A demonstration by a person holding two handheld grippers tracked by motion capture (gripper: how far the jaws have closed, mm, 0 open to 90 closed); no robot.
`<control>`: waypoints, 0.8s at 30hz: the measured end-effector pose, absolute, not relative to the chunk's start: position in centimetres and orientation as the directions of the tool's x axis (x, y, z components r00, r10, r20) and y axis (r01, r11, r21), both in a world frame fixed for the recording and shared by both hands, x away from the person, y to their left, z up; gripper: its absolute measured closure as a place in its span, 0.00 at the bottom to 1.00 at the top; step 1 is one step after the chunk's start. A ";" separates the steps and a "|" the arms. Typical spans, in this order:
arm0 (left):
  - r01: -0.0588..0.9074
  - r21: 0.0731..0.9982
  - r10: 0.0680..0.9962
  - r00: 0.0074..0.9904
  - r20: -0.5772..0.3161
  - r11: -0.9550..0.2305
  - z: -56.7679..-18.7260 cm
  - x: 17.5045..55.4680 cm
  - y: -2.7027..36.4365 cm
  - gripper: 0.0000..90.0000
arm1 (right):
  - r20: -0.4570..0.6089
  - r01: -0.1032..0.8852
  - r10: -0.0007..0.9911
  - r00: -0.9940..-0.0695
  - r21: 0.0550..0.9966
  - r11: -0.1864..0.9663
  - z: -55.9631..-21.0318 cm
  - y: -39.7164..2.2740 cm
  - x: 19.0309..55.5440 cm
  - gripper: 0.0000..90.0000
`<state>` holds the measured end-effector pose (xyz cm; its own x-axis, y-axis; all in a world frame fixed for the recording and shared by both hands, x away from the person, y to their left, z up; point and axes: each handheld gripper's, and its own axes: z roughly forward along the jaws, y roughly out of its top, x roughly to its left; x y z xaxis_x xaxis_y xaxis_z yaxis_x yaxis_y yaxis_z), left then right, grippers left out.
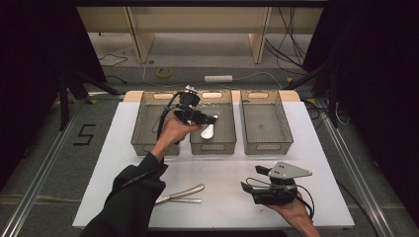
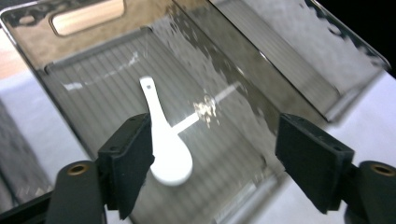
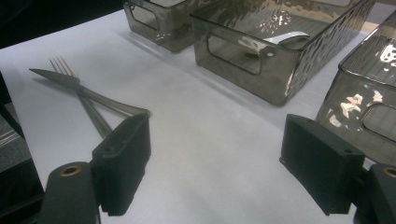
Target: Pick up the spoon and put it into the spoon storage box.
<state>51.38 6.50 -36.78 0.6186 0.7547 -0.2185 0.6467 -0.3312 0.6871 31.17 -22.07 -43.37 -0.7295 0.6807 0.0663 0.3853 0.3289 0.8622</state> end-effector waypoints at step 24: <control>0.566 0.628 0.666 0.739 -0.100 -0.534 -38.1 41.9 11.7 0.23 | 0.060 0.382 0.687 -0.725 0.865 0.327 -43.3 -22.1 31.2 0.28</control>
